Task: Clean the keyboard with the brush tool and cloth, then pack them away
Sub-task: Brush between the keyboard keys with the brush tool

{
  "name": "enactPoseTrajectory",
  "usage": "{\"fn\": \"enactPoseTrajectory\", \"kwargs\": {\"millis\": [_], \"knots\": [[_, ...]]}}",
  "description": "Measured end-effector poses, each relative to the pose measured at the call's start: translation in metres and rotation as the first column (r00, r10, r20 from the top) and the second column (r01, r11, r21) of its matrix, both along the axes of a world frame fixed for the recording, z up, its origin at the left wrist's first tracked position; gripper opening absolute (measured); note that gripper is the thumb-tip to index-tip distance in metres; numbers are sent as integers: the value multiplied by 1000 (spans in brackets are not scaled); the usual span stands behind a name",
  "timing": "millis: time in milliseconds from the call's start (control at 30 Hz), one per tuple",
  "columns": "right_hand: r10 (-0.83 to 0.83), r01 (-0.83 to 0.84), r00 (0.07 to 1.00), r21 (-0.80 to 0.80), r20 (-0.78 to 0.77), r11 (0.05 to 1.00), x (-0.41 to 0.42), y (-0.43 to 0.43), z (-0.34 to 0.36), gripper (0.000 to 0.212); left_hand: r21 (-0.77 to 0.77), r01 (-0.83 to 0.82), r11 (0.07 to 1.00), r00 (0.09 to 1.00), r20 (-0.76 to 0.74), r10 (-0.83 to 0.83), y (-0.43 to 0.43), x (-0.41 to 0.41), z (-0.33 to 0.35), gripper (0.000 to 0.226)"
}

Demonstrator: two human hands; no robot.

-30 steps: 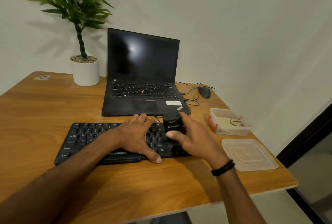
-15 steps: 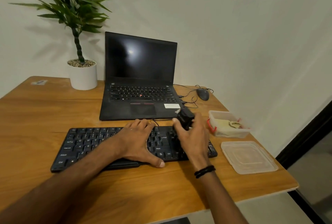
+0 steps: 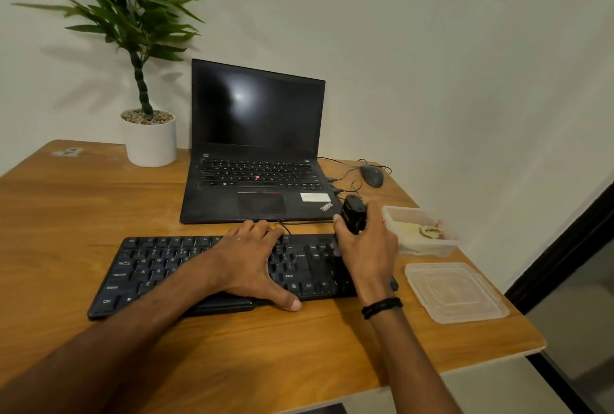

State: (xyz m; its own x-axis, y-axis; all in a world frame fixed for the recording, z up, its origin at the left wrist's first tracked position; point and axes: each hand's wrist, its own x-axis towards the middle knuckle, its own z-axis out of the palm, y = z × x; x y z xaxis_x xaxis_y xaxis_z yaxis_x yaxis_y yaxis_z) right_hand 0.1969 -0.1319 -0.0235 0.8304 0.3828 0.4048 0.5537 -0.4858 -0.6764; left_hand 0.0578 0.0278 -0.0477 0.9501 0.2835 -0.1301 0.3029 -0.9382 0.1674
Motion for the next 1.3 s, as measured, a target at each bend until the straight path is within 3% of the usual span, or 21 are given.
{"fn": "enactPoseTrajectory", "kwargs": {"millis": [133, 267, 400, 600, 667, 767, 833, 933, 967, 1100, 1167, 1267, 1300], "knots": [[158, -159, 985, -9, -61, 987, -12, 3, -6, 36, 4, 7, 1000, 1000, -8, -7, -2, 1, 0, 142], [-1, 1, 1000, 0, -21, 1000, -9, 4, 1, 34, 2, -1, 1000, 1000, 15, 1, 0, 0, 1, 141], [172, -174, 985, -93, -27, 980, -23, 8, -7, 36, 6, 9, 1000, 1000, 6, -9, -1, 0, 0, 142], [-116, 124, 988, -69, 102, 990, -3, 4, 4, 38, -6, 5, 1000, 1000, 13, -5, -3, 0, 2, 143], [9, -4, 999, -93, 47, 996, -5, 10, 2, 38, -5, 12, 1000, 1000, 13, -12, -3, 1, 0, 143], [248, -243, 955, 51, -164, 969, -6, 25, 2, 35, 4, 9, 1000, 1000, 20, -9, 0, 1, -1, 144], [168, -164, 978, 39, -124, 986, -3, 28, 2, 35, -2, 1, 1000, 1000, 20, -1, 2, 1, -1, 144], [-70, 77, 994, -75, 90, 994, 3, 22, -1, 32, -13, 8, 1000, 1000, 10, -8, 1, 2, -3, 145], [-49, 55, 995, -69, 89, 996, 2, 21, -1, 32, -10, 12, 1000, 1000, 8, -12, 0, 3, -4, 145], [334, -326, 930, 73, -154, 942, -6, 29, -1, 33, -4, 11, 1000, 1000, 14, -11, 3, 2, -3, 146], [233, -227, 962, 62, -143, 972, -1, 30, 2, 35, -5, 6, 1000, 1000, 14, -6, 4, 1, -2, 145], [-122, 123, 992, -71, 27, 990, 9, 20, 4, 36, -9, 13, 1000, 1000, 8, -13, 2, 3, -2, 144], [-129, 132, 991, -71, 43, 989, 9, 19, 3, 35, -10, 17, 1000, 1000, 8, -17, 1, 3, -2, 144]]}}
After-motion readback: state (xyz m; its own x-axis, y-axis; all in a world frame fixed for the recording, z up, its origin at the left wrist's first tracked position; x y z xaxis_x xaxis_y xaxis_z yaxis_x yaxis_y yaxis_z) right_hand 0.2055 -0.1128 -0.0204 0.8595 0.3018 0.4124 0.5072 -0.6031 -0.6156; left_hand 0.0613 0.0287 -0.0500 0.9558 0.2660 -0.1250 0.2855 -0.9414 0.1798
